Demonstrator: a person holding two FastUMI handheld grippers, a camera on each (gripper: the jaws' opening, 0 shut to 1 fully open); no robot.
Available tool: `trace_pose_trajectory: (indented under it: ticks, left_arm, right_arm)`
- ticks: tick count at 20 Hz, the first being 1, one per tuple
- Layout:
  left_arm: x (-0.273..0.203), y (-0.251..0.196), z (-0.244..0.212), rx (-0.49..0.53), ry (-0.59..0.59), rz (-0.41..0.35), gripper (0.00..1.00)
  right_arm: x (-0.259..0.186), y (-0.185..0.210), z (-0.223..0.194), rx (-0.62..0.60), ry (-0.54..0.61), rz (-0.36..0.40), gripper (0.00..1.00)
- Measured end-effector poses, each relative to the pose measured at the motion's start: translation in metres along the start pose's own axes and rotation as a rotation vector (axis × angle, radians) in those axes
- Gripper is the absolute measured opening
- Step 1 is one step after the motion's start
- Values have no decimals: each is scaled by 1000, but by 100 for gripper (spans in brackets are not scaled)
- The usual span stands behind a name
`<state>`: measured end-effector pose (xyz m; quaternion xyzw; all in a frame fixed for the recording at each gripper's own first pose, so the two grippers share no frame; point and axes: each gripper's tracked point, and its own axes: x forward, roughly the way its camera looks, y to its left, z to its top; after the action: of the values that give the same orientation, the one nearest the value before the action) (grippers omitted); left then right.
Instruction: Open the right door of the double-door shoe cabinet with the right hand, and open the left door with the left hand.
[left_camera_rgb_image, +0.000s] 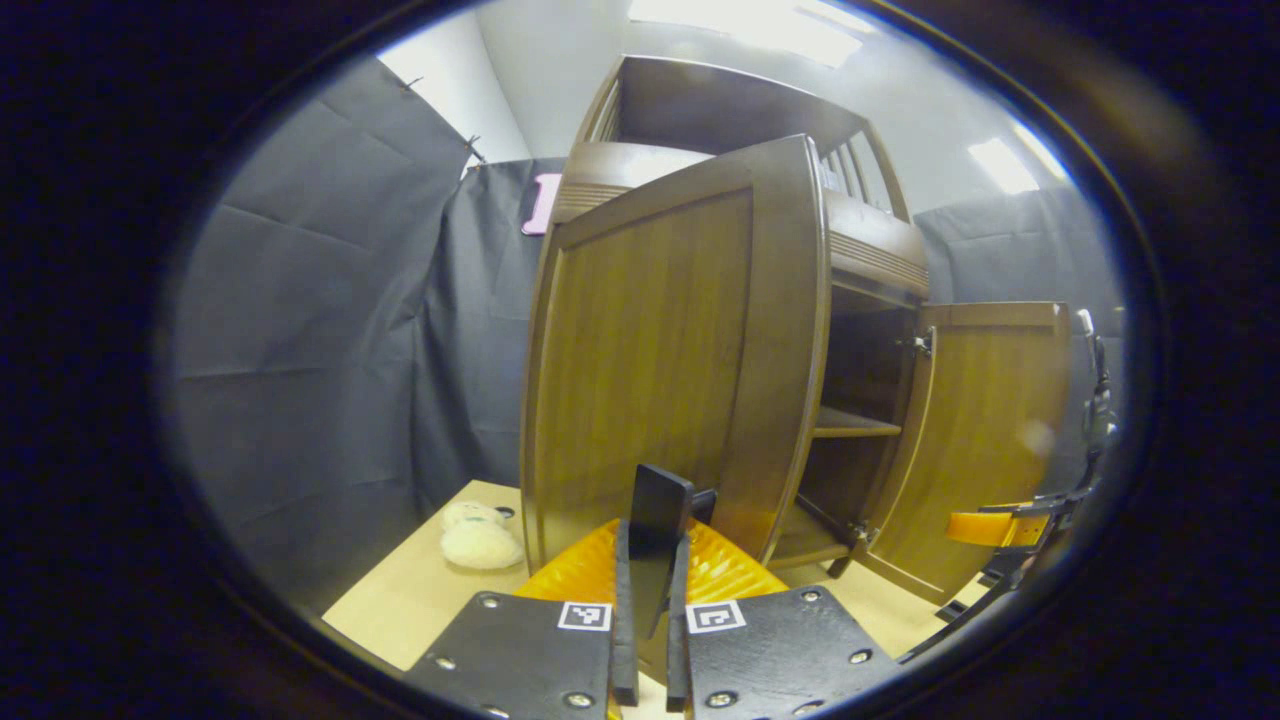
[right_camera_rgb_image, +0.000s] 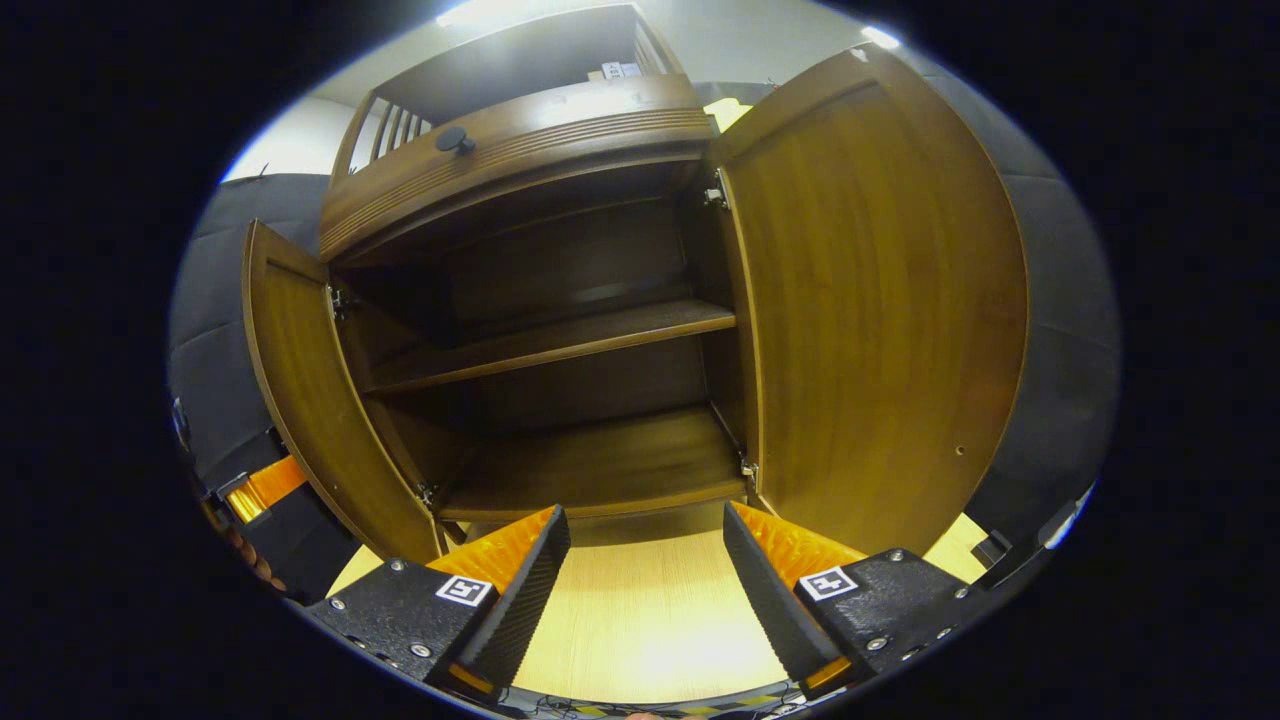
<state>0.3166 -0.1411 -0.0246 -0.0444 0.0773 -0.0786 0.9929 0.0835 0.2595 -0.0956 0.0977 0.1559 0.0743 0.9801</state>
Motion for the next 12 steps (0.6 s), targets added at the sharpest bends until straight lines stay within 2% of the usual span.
trace_pose_trajectory:
  ticks: [1, 4, 5, 6, 7, 8, 9, 10, 11, 12]
  left_arm:
    - [-2, 5, 1, 2, -1, 9, 11]
    - [-14, 22, 2, -24, -11, 42, 12]
    - [-15, 27, 4, -19, -13, 57, 19]
    - [-17, 32, 4, -9, -14, 75, 19]
    - [-20, 40, 4, 4, -14, 96, 18]
    - [-22, 48, 3, 17, -10, 109, 12]
    - [-24, 55, 0, 24, 8, 113, 14]
    - [-31, 61, -3, 20, 12, 114, 17]
    - [-35, 70, -3, 6, 17, 116, 4]
    - [-38, 81, -2, -6, 16, 118, 5]
  right_arm:
    - [2, 3, -2, -1, 4, 7, 92]
    - [6, 10, -4, -3, 15, 25, 92]
    - [7, 12, -6, -4, 16, 27, 92]
    - [6, 14, -5, -8, 17, 31, 92]
    - [8, 14, -6, -16, 17, 34, 95]
    - [8, 15, -7, -23, 19, 38, 92]
    - [9, 17, -7, -27, 19, 43, 96]
    - [10, 19, -8, -28, 22, 50, 92]
    - [11, 20, -9, -26, 23, 55, 92]
    - [12, 21, -9, -26, 23, 59, 92]
